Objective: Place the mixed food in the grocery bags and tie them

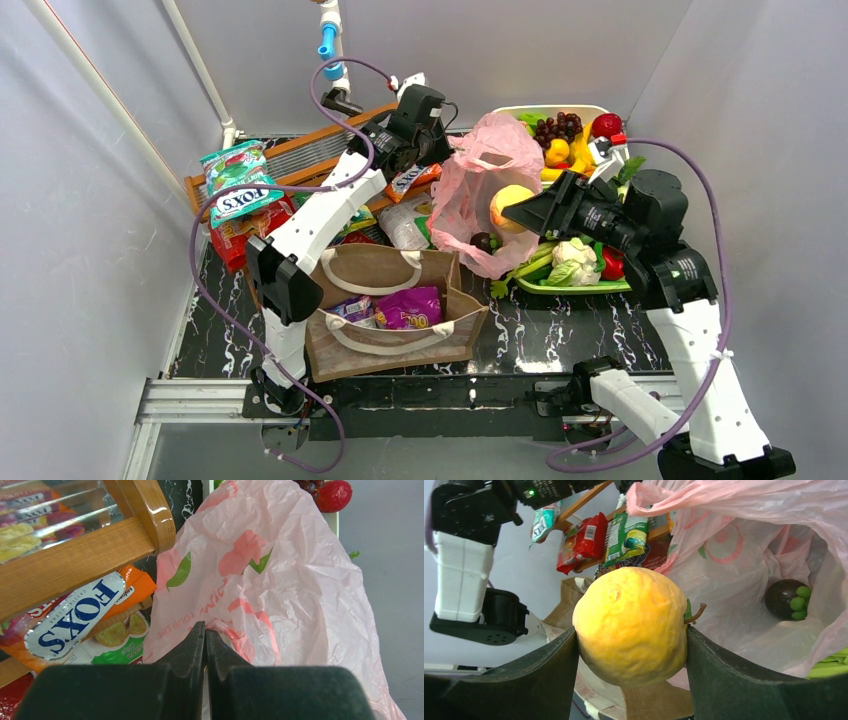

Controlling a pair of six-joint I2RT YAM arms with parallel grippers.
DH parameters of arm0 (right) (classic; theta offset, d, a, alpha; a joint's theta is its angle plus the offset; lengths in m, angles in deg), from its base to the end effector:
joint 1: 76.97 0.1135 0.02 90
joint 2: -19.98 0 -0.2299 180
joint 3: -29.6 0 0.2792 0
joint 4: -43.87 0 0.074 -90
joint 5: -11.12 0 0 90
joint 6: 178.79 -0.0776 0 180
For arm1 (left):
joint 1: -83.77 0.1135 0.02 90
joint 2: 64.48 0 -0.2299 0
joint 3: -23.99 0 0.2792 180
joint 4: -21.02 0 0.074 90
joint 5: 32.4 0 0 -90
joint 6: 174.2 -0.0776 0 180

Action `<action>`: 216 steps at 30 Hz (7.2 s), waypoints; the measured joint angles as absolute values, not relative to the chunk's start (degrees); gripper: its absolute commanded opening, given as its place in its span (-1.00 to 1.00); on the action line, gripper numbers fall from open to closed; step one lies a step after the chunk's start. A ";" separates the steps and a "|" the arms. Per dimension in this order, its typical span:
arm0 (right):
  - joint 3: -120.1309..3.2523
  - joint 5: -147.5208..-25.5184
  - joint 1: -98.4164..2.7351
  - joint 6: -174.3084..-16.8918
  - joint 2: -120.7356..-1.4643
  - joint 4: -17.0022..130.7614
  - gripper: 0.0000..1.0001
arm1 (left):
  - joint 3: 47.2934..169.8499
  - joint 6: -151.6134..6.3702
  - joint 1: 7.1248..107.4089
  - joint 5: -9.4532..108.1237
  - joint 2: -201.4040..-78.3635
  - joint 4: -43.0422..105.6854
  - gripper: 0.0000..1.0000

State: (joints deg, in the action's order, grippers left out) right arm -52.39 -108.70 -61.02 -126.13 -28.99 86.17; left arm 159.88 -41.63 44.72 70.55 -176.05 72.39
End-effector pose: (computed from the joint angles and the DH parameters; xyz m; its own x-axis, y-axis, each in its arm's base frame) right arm 0.2227 0.1038 0.4163 -0.5541 0.3889 -0.7360 -0.4707 0.5829 0.6624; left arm 0.3932 -0.2966 0.3742 -0.5706 -0.3861 -0.7248 0.0991 0.8438 -0.5274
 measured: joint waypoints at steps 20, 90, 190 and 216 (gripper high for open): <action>-50.64 -100.77 -59.91 -125.98 -39.44 85.34 0.65 | 159.88 -40.48 44.72 68.69 -176.75 71.55 -1.00; -52.26 -70.10 -66.29 -115.57 -38.26 105.41 0.95 | 150.59 -40.43 45.31 68.80 -174.12 69.02 -1.00; -41.81 -109.18 -61.39 -142.24 -22.80 86.74 -0.59 | 147.34 -36.08 46.16 65.45 -170.76 66.88 -1.00; -59.34 -103.11 -61.13 -129.54 -53.95 85.74 -0.07 | 147.34 -35.51 46.16 64.49 -170.39 66.88 -1.00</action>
State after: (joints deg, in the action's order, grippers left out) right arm -59.34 -103.11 -61.13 -129.54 -53.95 85.74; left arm 147.34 -35.51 46.16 64.49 -170.39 66.88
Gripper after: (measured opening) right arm 0.473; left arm 0.010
